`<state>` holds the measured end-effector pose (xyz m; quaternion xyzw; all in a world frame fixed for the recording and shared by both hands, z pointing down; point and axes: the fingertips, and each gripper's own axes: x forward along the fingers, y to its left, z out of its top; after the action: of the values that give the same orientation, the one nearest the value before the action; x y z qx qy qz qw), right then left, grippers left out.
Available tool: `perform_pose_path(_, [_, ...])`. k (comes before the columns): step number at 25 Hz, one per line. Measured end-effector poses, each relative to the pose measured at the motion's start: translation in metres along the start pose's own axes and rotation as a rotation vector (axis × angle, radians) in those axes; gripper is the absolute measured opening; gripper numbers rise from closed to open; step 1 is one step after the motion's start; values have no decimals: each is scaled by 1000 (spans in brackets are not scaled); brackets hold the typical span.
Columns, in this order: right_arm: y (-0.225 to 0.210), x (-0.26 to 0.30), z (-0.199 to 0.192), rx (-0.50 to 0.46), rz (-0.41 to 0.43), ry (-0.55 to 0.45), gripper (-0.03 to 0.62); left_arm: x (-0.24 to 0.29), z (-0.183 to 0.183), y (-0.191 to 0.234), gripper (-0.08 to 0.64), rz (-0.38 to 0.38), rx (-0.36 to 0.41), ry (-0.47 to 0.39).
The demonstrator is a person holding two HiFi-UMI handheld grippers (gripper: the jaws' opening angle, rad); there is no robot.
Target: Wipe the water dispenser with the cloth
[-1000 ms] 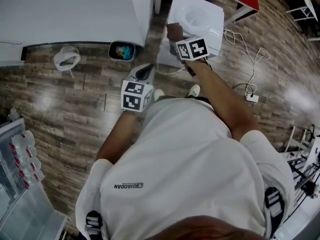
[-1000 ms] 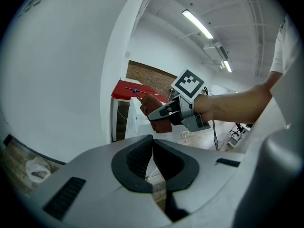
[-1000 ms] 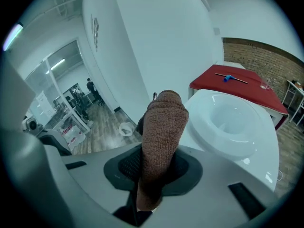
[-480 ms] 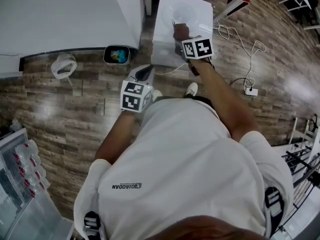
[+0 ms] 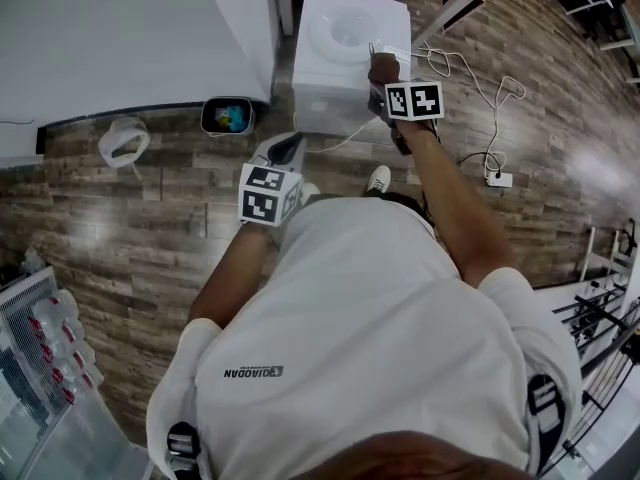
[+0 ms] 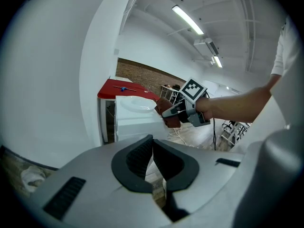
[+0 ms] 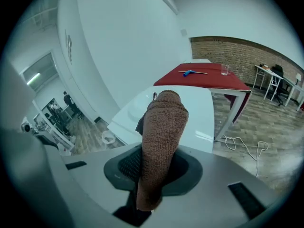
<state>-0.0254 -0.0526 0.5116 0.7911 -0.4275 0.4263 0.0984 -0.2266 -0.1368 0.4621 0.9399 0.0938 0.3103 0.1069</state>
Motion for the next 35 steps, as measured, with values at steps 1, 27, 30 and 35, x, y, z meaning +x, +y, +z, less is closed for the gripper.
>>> perform_pose_path(1, [-6,-3,-3,9,-9,-1,72,0,0,-1,2,0,1,-1])
perform_pose_path(27, [-20,-57,-33,-940,-347,-50,72,-12,-4,-3,1,81,-7,-55])
perform_pose_path(30, [-6,-42,-47,-1097,-320,-13,72,-19,-6,-3,0,129,-50,-92])
perform_pose_path(35, [2,-24,-65,-1226,-283,27,72,-20,-27,-18,0,157,-119,-94])
